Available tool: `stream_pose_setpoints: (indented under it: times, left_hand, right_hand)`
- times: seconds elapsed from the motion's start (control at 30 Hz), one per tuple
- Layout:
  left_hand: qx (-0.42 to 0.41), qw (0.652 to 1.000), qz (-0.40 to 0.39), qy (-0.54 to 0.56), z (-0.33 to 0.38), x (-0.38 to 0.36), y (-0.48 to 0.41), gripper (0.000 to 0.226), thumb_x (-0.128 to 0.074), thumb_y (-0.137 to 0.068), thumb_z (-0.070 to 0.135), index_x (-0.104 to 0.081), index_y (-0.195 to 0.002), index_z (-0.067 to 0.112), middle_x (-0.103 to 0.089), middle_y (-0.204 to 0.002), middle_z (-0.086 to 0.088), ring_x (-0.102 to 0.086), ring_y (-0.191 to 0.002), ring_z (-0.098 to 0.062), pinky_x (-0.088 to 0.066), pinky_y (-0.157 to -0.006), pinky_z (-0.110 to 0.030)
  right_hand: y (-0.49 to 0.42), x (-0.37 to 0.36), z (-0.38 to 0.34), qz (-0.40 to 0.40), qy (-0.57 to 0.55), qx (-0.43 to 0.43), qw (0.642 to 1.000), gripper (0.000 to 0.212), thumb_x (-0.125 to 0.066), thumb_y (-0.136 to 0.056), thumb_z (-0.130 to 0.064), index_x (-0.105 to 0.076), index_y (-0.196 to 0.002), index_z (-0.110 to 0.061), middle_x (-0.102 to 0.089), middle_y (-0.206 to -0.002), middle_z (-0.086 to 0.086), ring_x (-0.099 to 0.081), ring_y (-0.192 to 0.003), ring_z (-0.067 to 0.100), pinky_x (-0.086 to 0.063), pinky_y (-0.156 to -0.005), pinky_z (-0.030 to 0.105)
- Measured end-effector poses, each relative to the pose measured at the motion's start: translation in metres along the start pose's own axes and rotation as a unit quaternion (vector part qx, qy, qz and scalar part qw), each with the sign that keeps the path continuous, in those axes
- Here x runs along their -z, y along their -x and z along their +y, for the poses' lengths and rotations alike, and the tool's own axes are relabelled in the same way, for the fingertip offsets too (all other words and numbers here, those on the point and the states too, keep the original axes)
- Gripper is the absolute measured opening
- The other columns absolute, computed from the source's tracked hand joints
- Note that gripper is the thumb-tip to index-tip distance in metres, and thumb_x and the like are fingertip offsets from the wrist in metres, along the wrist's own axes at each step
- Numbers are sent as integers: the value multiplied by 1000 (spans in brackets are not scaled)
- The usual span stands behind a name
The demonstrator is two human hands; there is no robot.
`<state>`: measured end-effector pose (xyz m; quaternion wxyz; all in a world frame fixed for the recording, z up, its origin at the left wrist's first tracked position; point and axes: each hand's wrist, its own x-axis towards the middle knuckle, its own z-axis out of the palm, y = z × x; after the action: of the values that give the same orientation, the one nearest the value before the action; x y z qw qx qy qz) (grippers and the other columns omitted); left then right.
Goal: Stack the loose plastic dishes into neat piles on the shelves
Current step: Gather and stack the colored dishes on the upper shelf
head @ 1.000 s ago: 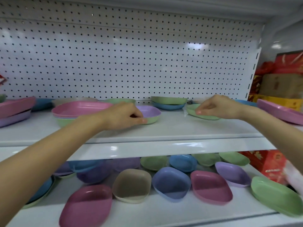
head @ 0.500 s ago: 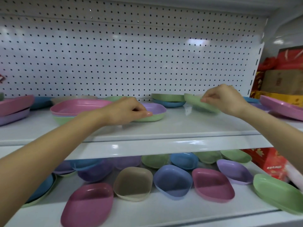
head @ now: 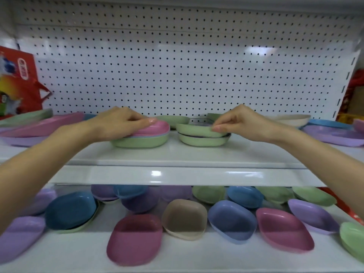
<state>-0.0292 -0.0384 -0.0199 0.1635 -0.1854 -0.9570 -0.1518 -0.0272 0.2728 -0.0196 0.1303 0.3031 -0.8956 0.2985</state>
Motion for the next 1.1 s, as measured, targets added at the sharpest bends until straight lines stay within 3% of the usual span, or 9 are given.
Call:
stream_pose_setpoints:
  times: [0.07, 0.17, 0.37, 0.5, 0.6, 0.63, 0.67, 0.87, 1.1]
  left_hand:
    - [0, 1000, -12, -15, -6, -2, 7, 74, -21, -67, 90, -64, -85, 33, -67, -89, -2, -59, -87, -22, -45, -82, -33]
    - [-6, 997, -18, -71, -8, -4, 12, 73, -13, -62, 85, -51, -72, 23, -63, -81, -4, -57, -82, -24, -37, -64, -28]
    - [20, 993, -90, -79, 1, -3, 11, 73, -20, -78, 81, -57, -122, 36, -54, -133, 6, -46, -123, -22, -33, -102, -34]
    - [10, 991, -108, -81, 1, -2, 11, 79, -19, -75, 84, -63, -106, 26, -64, -108, 1, -53, -104, -21, -39, -95, -35]
    - [18, 991, -111, -78, 1, -4, 11, 68, -22, -82, 76, -62, -108, 27, -62, -113, 4, -51, -105, -19, -36, -90, -32]
    - [14, 991, -110, -75, 0, -4, 10, 72, -20, -78, 81, -61, -103, 27, -61, -111, 6, -52, -104, -18, -37, -89, -31]
    - [11, 993, -105, -61, -1, -3, 10, 75, -18, -71, 85, -59, -97, 28, -61, -108, 9, -53, -103, -16, -38, -90, -32]
    - [-69, 996, -20, 47, 22, 10, -3, 73, -23, -65, 83, -59, -113, 40, -60, -117, 21, -52, -112, -6, -39, -102, -34]
    - [-76, 984, -162, 22, 79, -4, -38, 59, -31, -74, 83, -58, -90, 33, -62, -120, 5, -53, -115, -18, -37, -104, -37]
  right_hand:
    - [-2, -2, 2, -14, 8, -9, 1000, 62, -54, -83, -54, -50, -61, 3, -33, -62, 13, -29, -63, 23, -33, -64, 27]
    - [-5, -1, -4, -4, 28, -30, 999, 67, -46, -70, -74, -72, -78, -13, -67, -85, 21, -59, -81, 37, -49, -86, 38]
    - [-19, -16, -24, -93, 78, -3, 993, 59, -47, -74, -64, -67, -113, -24, -67, -114, -1, -59, -108, 19, -42, -101, 38]
    - [-23, -21, -18, -147, 95, -28, 984, 51, -47, -87, -53, -47, -68, -6, -35, -61, 1, -33, -57, 15, -32, -59, 25]
    - [-21, -19, -9, -164, 72, -42, 983, 72, -49, -80, -65, -44, -66, 5, -30, -63, 15, -30, -60, 31, -27, -58, 32]
    - [-22, -18, -3, -172, 68, -43, 982, 87, -50, -75, -73, -51, -77, 14, -23, -95, 25, -50, -66, 38, -11, -71, 45]
    - [-24, -17, 2, -178, 65, -41, 981, 100, -52, -70, -79, -51, -92, 19, -48, -116, 35, -60, -92, 45, -32, -89, 66]
    - [-29, -17, 12, -189, 7, -40, 981, 107, -60, -67, -77, -44, -98, 24, -31, -127, 40, -31, -120, 52, -26, -93, 71]
    - [-26, 29, 28, 22, -77, -87, 993, 32, -56, -88, -38, -73, -100, -13, -73, -102, -5, -65, -96, -1, -46, -92, 14]
